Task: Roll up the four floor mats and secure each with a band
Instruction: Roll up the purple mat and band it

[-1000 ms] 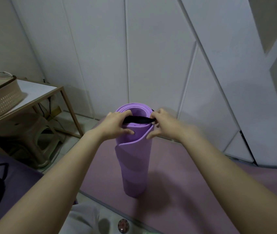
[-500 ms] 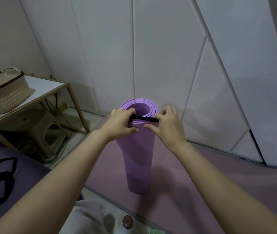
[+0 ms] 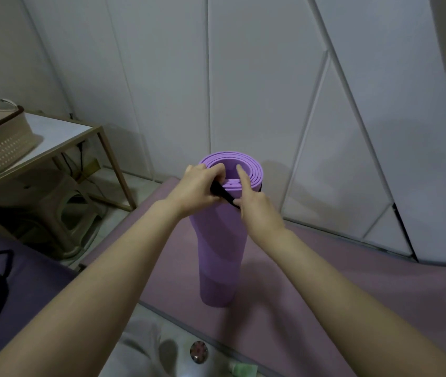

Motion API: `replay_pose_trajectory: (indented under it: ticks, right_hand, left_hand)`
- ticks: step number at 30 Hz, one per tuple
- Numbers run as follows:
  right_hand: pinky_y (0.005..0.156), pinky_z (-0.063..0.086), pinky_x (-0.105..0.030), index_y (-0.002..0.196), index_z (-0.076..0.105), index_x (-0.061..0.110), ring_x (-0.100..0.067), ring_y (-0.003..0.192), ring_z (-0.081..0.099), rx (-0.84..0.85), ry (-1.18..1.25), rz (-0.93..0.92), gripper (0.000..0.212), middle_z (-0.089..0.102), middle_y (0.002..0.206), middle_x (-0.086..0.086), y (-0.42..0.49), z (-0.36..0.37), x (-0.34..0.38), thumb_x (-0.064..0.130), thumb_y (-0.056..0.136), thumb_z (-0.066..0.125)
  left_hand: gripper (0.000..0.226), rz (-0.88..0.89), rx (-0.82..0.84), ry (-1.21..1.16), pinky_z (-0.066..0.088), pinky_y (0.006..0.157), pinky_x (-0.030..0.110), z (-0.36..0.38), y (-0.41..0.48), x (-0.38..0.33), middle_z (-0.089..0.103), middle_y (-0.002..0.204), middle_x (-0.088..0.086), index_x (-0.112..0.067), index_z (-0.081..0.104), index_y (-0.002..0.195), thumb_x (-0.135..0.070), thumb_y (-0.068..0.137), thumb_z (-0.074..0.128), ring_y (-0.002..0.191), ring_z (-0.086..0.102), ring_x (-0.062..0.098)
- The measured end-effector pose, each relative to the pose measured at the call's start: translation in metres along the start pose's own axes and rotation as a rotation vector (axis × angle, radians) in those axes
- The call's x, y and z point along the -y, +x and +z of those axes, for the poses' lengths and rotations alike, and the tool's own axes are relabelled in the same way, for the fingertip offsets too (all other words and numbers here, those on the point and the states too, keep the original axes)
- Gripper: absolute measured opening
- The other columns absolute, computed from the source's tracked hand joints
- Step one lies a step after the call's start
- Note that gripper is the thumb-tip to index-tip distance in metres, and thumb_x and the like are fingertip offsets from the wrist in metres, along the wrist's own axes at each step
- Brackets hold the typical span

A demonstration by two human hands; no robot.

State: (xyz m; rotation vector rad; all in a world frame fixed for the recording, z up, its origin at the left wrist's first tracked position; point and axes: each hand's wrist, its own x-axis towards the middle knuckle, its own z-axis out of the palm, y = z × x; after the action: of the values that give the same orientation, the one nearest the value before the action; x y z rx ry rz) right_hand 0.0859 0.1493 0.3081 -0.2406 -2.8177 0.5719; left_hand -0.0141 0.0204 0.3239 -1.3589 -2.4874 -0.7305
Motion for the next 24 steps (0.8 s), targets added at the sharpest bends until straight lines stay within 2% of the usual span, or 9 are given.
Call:
replay_pose_trajectory:
  ticks: [2,5,10,13,15,17,18,20,24]
  right_hand:
    - [0.085,0.044,-0.036,0.150,0.019,0.017,-0.032,0.105,0.058,0.075,0.017,-0.004,0.063,0.065,0.113,-0.013,0.009,-0.010,0.000,0.008,0.095,0.049]
    - [0.082,0.049,-0.039,0.128,0.044,0.007,-0.036,0.096,0.061,0.138,0.032,-0.004,0.043,0.064,0.102,-0.021,0.022,-0.018,-0.003,0.011,0.088,0.060]
    - [0.086,0.050,-0.041,0.128,0.043,0.007,-0.033,0.094,0.062,0.163,0.145,0.068,0.049,0.064,0.103,-0.022,0.024,-0.022,-0.013,0.010,0.085,0.067]
    - [0.084,0.052,-0.037,0.129,0.044,0.009,-0.032,0.092,0.064,0.158,0.190,0.096,0.048,0.065,0.102,-0.021,0.025,-0.024,-0.015,0.004,0.085,0.065]
    - [0.080,0.054,-0.035,0.126,0.047,0.009,-0.030,0.089,0.066,0.172,0.259,0.122,0.043,0.065,0.099,-0.022,0.025,-0.026,-0.016,0.000,0.087,0.061]
    - [0.067,0.055,-0.025,0.118,0.051,0.013,-0.018,0.075,0.067,0.178,0.435,0.180,0.033,0.062,0.090,-0.018,0.023,-0.029,-0.015,-0.003,0.089,0.054]
    - [0.065,0.055,-0.023,0.114,0.053,0.015,-0.014,0.072,0.067,0.177,0.479,0.188,0.032,0.058,0.084,-0.014,0.021,-0.029,-0.016,-0.004,0.089,0.053]
    - [0.075,0.058,-0.030,0.113,0.055,0.015,-0.021,0.078,0.065,0.175,0.432,0.140,0.038,0.053,0.078,-0.012,0.021,-0.027,-0.021,-0.010,0.085,0.052]
    - [0.084,0.055,-0.032,0.117,0.054,0.012,-0.016,0.071,0.060,0.166,0.366,0.116,0.039,0.054,0.072,-0.009,0.018,-0.028,-0.023,-0.009,0.084,0.052]
  left_hand:
    - [0.037,-0.001,-0.015,0.005,0.013,0.063,0.031,0.003,-0.001,0.001,0.039,0.065,-0.016,-0.019,0.040,0.080,-0.025,0.072,0.076,0.073,0.040,0.022]
    - [0.030,0.013,-0.032,0.003,0.021,0.067,0.030,0.007,-0.003,0.002,0.049,0.076,-0.008,-0.015,0.049,0.084,-0.020,0.071,0.076,0.078,0.048,0.027]
    - [0.044,0.070,0.047,-0.111,0.048,0.078,0.035,-0.005,-0.008,0.015,0.041,0.106,0.002,-0.009,0.056,0.100,-0.003,0.064,0.081,0.087,0.052,0.026]
    - [0.052,0.147,0.024,0.092,0.048,0.070,0.041,-0.009,-0.012,0.020,0.046,0.099,0.008,-0.017,0.051,0.101,0.003,0.061,0.077,0.078,0.053,0.031]
    - [0.041,0.171,-0.073,0.230,0.043,0.065,0.039,-0.005,-0.021,0.024,0.052,0.090,0.011,-0.018,0.044,0.093,-0.004,0.067,0.073,0.069,0.052,0.033]
    - [0.024,0.153,-0.176,0.278,0.033,0.062,0.034,0.003,-0.038,0.028,0.053,0.079,0.009,-0.019,0.038,0.085,-0.014,0.077,0.060,0.064,0.050,0.032]
    - [0.018,0.143,-0.217,0.263,0.030,0.061,0.033,0.009,-0.047,0.029,0.053,0.075,0.008,-0.019,0.037,0.082,-0.016,0.080,0.054,0.064,0.048,0.030]
    - [0.007,0.087,-0.229,0.172,0.030,0.062,0.031,0.026,-0.064,0.028,0.054,0.071,0.007,-0.016,0.043,0.080,-0.019,0.083,0.048,0.066,0.045,0.026]
    - [0.013,-0.132,-0.162,-0.029,0.042,0.068,0.038,0.063,-0.087,0.024,0.053,0.080,0.008,-0.008,0.053,0.085,-0.018,0.085,0.046,0.075,0.049,0.027]
